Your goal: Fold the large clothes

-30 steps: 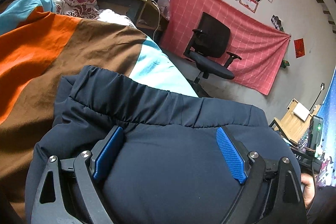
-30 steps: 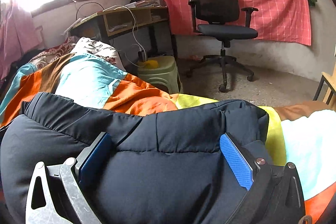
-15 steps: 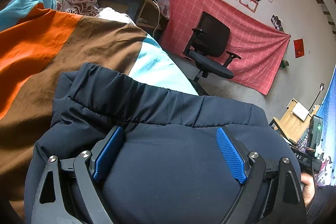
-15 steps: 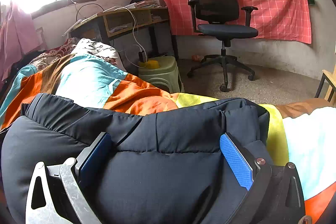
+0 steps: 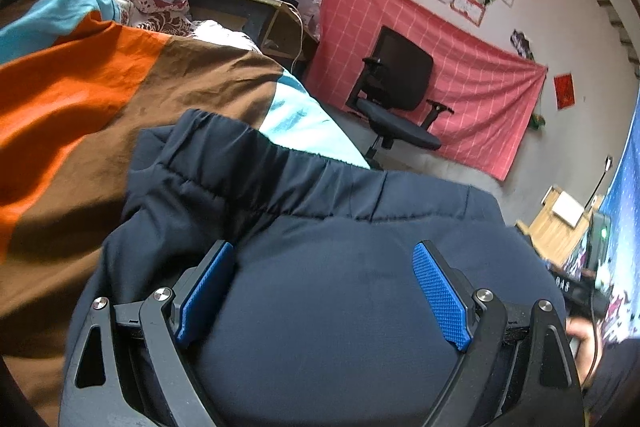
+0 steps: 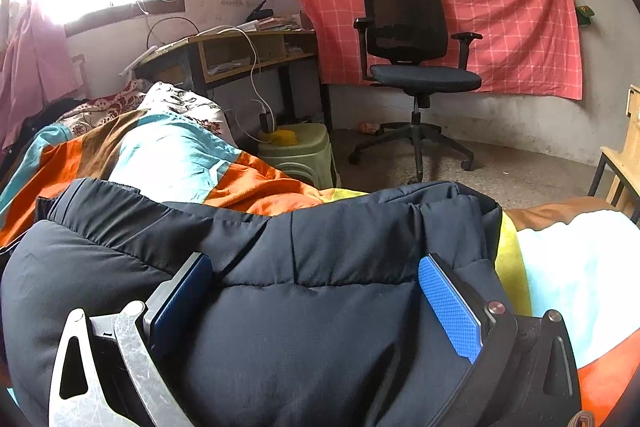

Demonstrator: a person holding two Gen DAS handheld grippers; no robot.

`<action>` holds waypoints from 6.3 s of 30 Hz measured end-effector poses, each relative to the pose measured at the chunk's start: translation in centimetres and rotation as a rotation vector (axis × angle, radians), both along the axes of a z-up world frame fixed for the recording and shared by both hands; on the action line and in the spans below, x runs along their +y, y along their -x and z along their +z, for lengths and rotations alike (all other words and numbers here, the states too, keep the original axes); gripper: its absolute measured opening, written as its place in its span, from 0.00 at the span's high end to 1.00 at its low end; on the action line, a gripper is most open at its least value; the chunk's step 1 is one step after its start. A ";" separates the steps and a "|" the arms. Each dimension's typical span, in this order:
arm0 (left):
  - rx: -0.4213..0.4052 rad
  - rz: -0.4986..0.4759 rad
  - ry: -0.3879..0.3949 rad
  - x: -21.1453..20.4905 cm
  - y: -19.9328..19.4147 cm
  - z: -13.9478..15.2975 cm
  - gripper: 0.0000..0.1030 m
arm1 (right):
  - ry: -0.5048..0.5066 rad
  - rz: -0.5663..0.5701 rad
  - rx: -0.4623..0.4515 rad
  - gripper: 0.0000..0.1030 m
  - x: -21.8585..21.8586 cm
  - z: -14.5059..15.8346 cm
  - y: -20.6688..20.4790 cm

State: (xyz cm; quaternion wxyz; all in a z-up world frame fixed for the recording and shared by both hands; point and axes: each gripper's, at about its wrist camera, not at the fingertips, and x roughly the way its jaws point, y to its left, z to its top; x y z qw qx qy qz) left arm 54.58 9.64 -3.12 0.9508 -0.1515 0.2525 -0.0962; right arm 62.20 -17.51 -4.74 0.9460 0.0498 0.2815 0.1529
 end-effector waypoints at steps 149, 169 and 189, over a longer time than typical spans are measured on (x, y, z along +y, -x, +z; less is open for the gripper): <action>0.430 0.009 0.097 6.8 16.5 2.3 0.85 | -0.332 0.190 0.517 0.71 -9.4 1.2 11.9; 0.348 0.181 -0.074 6.0 20.4 4.5 0.22 | -0.069 0.071 0.396 0.05 -8.5 1.4 16.0; 0.045 0.186 -0.235 -3.6 28.0 9.5 0.09 | 0.004 0.011 0.049 0.00 -6.7 6.9 24.8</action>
